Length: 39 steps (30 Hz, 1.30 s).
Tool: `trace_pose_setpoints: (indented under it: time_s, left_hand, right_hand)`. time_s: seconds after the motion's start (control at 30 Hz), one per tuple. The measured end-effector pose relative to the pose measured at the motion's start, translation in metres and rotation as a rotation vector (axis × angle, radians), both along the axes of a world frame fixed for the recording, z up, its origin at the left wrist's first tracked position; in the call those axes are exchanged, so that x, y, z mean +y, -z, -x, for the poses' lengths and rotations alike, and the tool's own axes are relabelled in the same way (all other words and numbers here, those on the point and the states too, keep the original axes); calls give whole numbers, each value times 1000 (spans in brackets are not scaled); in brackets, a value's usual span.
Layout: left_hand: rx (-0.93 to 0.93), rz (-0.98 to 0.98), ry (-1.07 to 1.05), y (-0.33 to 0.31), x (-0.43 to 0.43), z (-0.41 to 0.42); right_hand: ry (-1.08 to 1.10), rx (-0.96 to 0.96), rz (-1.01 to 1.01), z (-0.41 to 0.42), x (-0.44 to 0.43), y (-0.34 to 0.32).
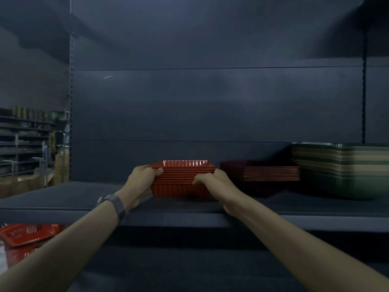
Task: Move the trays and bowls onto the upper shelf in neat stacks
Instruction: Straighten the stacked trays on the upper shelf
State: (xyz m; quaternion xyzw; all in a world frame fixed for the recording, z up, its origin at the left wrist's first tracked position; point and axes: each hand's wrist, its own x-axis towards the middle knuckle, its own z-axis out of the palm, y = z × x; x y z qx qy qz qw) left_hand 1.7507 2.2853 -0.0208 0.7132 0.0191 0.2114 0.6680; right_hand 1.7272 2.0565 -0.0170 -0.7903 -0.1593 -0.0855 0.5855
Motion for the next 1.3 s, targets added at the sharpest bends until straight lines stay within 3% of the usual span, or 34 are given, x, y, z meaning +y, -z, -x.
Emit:
trace_pose_setpoints:
  time_s: [0.43,0.6,0.7,0.8,0.9,1.07,1.3]
  left_hand:
    - [-25,-47,113,6,-20,-4]
    - [-39,-187,124,13,-18,-6]
    - [-60,-292,69,16,-19,-9]
    - [-45,-277,-12,14,-29,-8]
    - [-11,-320,-89,4,-56,8]
    - [27,-331,-183,1,-81,11]
    - [22,-329,-187,1,-70,-6]
  right_hand:
    - [40,-18,71,-11,-34,-1]
    - [64,-46,124,9,-54,1]
    - [182,-208,114,25,-87,7]
    - [414,-464,87,36,-131,14]
    - [615,-593,220,30,-166,16]
    - [596,-261,316,8,-190,9]
    - [636,-229,300,1,-190,1]
